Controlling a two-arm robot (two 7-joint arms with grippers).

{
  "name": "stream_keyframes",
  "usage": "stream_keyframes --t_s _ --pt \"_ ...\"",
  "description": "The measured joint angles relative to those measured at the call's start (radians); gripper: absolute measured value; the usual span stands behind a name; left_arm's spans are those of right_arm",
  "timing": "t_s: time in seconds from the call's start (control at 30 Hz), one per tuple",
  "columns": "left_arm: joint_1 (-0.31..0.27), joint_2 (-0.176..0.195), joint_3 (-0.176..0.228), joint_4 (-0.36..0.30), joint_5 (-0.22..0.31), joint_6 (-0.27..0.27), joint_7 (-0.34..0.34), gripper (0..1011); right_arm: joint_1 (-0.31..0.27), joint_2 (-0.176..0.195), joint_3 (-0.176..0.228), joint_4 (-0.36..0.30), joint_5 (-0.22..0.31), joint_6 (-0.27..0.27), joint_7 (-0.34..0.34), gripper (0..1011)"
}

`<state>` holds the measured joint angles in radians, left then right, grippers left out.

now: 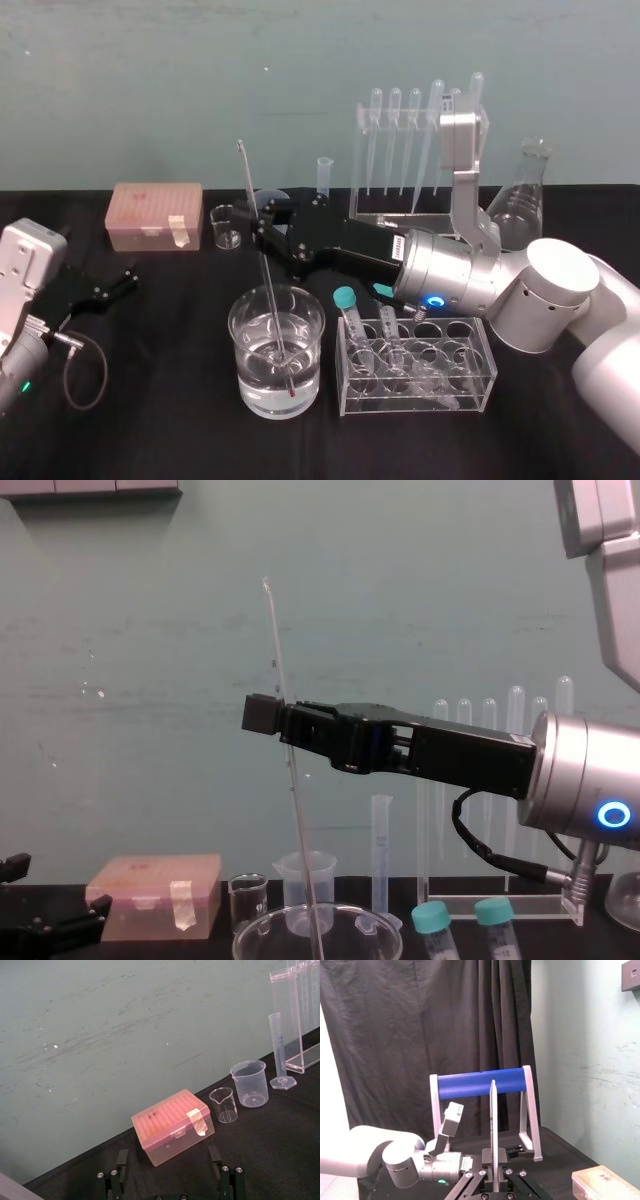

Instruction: Hold the thermometer with one hand and immerse one end into the beaker, then reinsert it into the test tube rack.

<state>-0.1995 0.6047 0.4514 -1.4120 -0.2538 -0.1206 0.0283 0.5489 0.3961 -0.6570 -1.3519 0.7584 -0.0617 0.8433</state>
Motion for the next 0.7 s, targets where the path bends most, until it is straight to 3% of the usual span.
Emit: stream_keyframes --t_s 0.7 --pt "0.0 0.0 0.0 0.0 0.0 0.0 0.0 1008 -0.012 0.008 0.0 -0.02 -0.002 0.002 -0.011 51"
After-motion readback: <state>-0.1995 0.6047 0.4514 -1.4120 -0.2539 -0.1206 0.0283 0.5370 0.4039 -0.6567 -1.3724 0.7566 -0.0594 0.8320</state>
